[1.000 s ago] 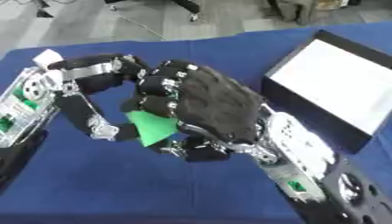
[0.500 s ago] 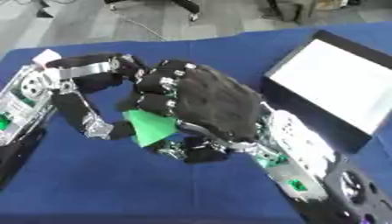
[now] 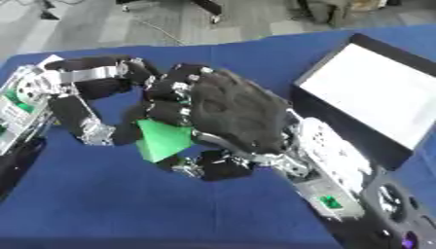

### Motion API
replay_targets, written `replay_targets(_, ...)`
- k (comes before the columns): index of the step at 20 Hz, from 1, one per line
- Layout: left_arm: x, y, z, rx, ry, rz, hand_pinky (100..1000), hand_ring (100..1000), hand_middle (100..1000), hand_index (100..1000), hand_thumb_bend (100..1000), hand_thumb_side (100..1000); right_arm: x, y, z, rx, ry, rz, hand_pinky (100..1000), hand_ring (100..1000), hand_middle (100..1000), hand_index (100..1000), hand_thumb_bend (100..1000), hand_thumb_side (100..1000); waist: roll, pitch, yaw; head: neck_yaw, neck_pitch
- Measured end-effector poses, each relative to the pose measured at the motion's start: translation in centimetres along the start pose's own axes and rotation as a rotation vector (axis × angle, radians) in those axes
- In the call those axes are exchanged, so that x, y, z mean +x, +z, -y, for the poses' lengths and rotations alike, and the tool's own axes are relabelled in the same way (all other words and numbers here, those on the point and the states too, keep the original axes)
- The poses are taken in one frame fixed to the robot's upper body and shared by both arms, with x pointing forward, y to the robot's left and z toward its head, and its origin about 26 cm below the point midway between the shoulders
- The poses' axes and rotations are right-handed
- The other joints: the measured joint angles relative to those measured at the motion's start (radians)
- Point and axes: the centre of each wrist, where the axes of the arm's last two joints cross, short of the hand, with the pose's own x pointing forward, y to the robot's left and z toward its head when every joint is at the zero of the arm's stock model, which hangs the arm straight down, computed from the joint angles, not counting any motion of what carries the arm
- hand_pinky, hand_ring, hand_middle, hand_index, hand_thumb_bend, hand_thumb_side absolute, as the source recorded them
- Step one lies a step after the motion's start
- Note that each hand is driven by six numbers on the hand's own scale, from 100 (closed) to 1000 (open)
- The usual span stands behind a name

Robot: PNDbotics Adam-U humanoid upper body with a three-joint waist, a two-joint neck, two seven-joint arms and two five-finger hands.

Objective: Pick up the objects with one hand, pass them to the other hand, and then place them into the box on the other side of the table.

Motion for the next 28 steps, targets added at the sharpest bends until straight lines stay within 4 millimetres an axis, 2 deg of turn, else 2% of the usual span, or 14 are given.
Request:
replay_targets(17, -1.0, 0.6, -0.1, 0.036, 0.022, -0.022, 779, 663, 724, 753, 100, 478, -0.6, -0.2, -1.0, 0.046, -0.017, -0.005, 712, 627, 190, 788, 100, 135, 0.0, 0.0, 0.001, -0.004, 0.0)
replay_targets(28, -1.0, 0.8, -0.2, 0.017, 0.005, -0.014, 802, 708, 765, 795, 100, 568, -0.7, -0.3, -1.3, 0.046, -0.009, -0.012, 712, 626, 192, 786, 100, 131, 0.001, 0.0, 0.0, -0.004, 0.0)
